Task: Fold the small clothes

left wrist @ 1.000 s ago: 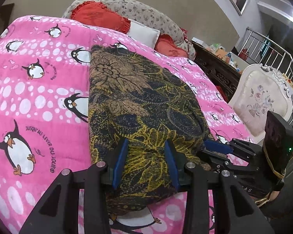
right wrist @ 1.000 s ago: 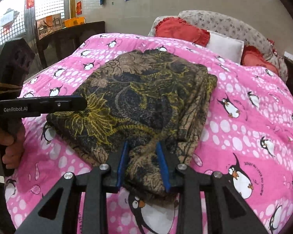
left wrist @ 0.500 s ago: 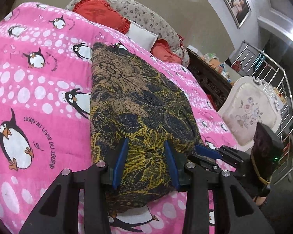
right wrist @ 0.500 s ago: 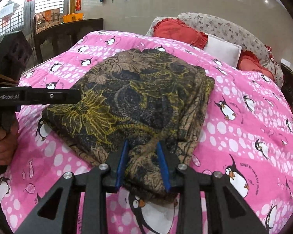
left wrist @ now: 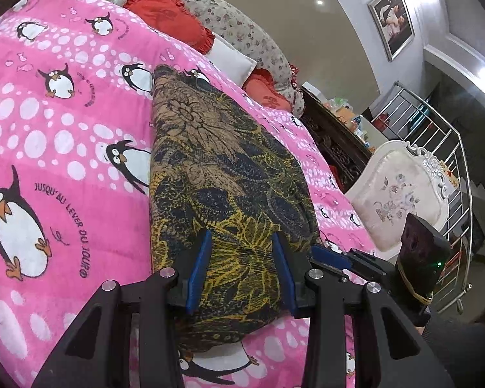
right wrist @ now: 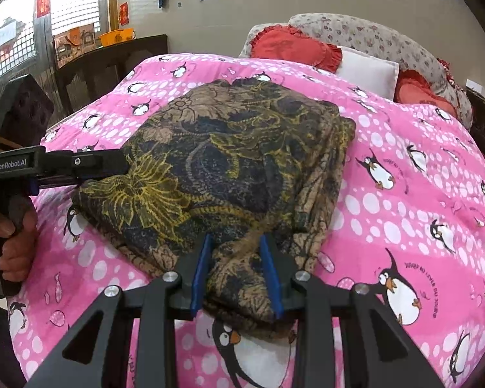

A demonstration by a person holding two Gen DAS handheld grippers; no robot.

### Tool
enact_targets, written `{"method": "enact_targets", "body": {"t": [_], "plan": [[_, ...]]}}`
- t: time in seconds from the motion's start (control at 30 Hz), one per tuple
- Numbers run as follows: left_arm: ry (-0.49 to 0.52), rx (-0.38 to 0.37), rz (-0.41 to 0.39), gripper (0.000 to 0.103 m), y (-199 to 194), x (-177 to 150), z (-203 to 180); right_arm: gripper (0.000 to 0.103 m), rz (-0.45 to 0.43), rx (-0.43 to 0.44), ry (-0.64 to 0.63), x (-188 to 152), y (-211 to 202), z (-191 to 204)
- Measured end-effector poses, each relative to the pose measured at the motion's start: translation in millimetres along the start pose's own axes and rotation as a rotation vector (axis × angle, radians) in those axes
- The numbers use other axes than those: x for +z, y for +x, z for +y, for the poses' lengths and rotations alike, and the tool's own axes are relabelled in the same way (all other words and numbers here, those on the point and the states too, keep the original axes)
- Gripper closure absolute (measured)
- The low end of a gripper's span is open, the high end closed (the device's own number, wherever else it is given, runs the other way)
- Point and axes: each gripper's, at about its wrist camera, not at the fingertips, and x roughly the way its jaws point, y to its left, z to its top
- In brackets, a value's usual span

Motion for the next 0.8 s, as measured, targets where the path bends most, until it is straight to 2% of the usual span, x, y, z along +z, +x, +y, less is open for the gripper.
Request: {"method": "enact_targets", "body": {"t": [0.2,0.33,0.4,0.43,0.47,0.5,0.53,0.6,0.63,0.7,0.8], "plan": [[0.038,0.039,0.003,0.084,1.4,0.3,-4.7,0.070,-0.010,0.007,0.005,-1.3,-0.8,-1.5],[0.032,0.052,0.032,0.079,1.9,6.5,-8.1,0.070,-0.004,0.010,0.007,-0.5,-0.4,-1.7],[0.060,0.113,0.051,0.071,-4.4,15.8,-21.3,0.070,0.042,0.027,0.033,9.1,-3.0,-3.7],[0.077,0.126,0.044,0.057,-9.0,21.7,-28.5,0.070,0.051,0.048,0.052,16.2,-7.2,-5.9],[0.092,0.129,0.020,0.050,-15.0,32.2,-36.1,0.070,0.025,0.076,0.077,25.5,-16.2,-8.9],[0.094,0.133,-0.002,0.048,-17.6,40.7,-39.5,0.070,-0.029,0.076,0.090,35.2,-25.8,-11.8],[0.094,0.140,-0.023,0.048,-17.7,52.9,-42.4,0.070,-0.080,0.032,0.089,49.7,-32.1,-14.6],[0.085,0.182,-0.043,0.048,-5.6,84.1,-42.6,0.070,-0.086,-0.042,0.082,73.9,-25.2,-17.9],[0.072,0.209,-0.041,0.048,4.8,98.4,-40.5,0.070,-0.070,-0.049,0.088,84.5,-15.2,-19.4],[0.042,0.233,-0.001,0.048,32.0,120.4,-33.9,0.070,-0.058,-0.017,0.080,98.3,7.6,-17.7],[0.031,0.238,0.077,0.048,76.9,132.5,-24.5,0.070,-0.029,-0.041,0.065,95.3,35.0,-17.5]]}}
